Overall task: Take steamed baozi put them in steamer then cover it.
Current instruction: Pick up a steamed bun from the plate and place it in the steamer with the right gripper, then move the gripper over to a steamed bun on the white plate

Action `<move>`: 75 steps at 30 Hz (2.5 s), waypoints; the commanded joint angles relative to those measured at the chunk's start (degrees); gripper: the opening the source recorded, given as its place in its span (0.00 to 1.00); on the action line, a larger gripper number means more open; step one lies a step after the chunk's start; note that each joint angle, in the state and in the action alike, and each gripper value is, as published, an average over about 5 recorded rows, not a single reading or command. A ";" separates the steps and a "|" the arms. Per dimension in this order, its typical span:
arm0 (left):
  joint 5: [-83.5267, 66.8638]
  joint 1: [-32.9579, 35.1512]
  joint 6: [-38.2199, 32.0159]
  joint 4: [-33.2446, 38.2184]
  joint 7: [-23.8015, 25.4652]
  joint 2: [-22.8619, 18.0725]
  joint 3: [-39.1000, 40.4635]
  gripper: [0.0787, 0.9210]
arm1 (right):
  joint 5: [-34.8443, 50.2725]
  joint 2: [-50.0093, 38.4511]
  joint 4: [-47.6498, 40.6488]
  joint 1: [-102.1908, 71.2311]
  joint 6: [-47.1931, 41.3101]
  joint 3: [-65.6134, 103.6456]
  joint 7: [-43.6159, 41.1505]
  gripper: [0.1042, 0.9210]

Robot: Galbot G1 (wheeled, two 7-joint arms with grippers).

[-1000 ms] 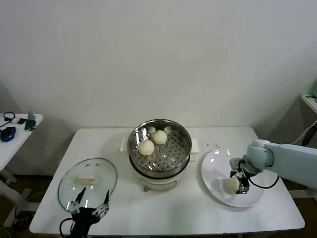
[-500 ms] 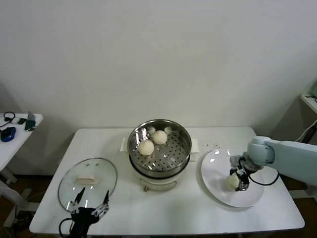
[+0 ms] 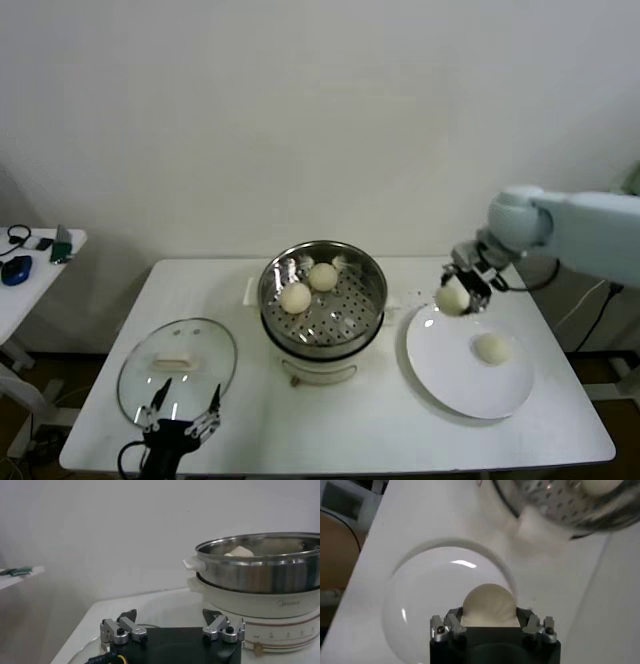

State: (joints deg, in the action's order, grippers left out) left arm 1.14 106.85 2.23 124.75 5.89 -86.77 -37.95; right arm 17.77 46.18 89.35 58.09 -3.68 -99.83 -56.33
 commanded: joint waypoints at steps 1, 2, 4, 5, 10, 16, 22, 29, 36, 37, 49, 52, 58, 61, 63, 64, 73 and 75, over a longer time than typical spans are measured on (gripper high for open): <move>0.20 0.03 -0.04 0.40 -0.02 -0.03 -0.03 0.88 | -3.46 11.31 7.52 10.72 5.66 6.82 -1.05 0.74; 0.19 0.03 -0.04 0.44 -0.02 -0.01 -0.08 0.88 | -4.54 12.52 8.32 9.89 5.28 7.34 -0.61 0.74; 0.14 0.03 -0.03 0.50 -0.02 0.01 -0.17 0.88 | -6.84 15.35 9.55 7.84 4.51 7.99 0.34 0.74; 0.12 0.03 -0.02 0.53 -0.02 0.02 -0.20 0.88 | -7.67 16.74 9.82 6.81 4.23 8.11 0.68 0.74; 0.00 -0.19 0.01 0.51 -0.01 -0.10 -0.41 0.88 | -12.40 24.31 8.88 0.19 3.49 7.96 2.67 0.74; -0.42 -0.39 0.01 0.31 0.00 -0.27 -0.85 0.88 | -16.77 29.38 5.84 -7.80 3.55 7.81 5.02 0.74; -1.25 -0.46 -0.02 0.05 -0.05 -0.27 -1.63 0.88 | -19.04 30.53 2.82 -13.13 4.28 7.85 5.97 0.73; -1.47 -0.45 -0.12 -0.08 -0.08 -0.47 -1.73 0.88 | -21.01 30.20 1.87 -15.20 5.15 6.08 5.67 0.73; -1.58 -0.26 -0.28 -0.13 -0.10 -0.54 -1.71 0.88 | -21.51 28.96 2.01 -15.93 5.01 5.15 5.67 0.73; -1.58 -0.24 -0.31 -0.15 -0.11 -0.54 -1.70 0.88 | -21.49 28.78 2.11 -15.90 4.98 5.10 5.66 0.73; -1.51 -0.26 -0.40 0.02 -0.09 -0.35 -1.44 0.88 | -20.16 27.53 1.50 -14.86 5.06 4.87 6.60 0.77; -1.43 -0.26 -0.44 0.06 -0.07 -0.27 -1.31 0.88 | -16.70 26.16 1.12 -12.75 6.13 5.04 6.82 0.84; -1.18 -0.27 -0.39 0.26 0.02 -0.08 -0.92 0.88 | -5.39 18.01 0.14 -4.90 9.02 5.35 2.70 0.88; -1.03 -0.31 -0.37 0.35 0.06 0.08 -0.71 0.88 | 2.26 12.18 -2.51 1.32 8.87 1.67 -1.42 0.88; -1.04 -0.35 -0.34 0.43 0.09 0.18 -0.64 0.88 | 5.62 8.27 -5.36 4.80 7.79 -1.73 -3.40 0.88; -1.06 -0.38 -0.33 0.46 0.10 0.24 -0.63 0.88 | 6.71 6.37 -6.87 6.13 7.06 -3.47 -4.15 0.88; -1.53 -1.32 -0.09 -0.05 0.24 0.63 -0.67 0.88 | 7.34 -13.21 -8.87 -0.24 -3.73 -10.66 -2.39 0.88; -1.53 -1.61 0.16 -0.04 0.36 0.47 -0.68 0.88 | 3.71 -16.34 -9.56 -5.87 -4.65 -8.05 -1.21 0.88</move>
State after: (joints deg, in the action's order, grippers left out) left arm -0.31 105.80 1.99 124.85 6.06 -86.15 -38.60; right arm 20.03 49.12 83.21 58.35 -1.25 -104.64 -57.49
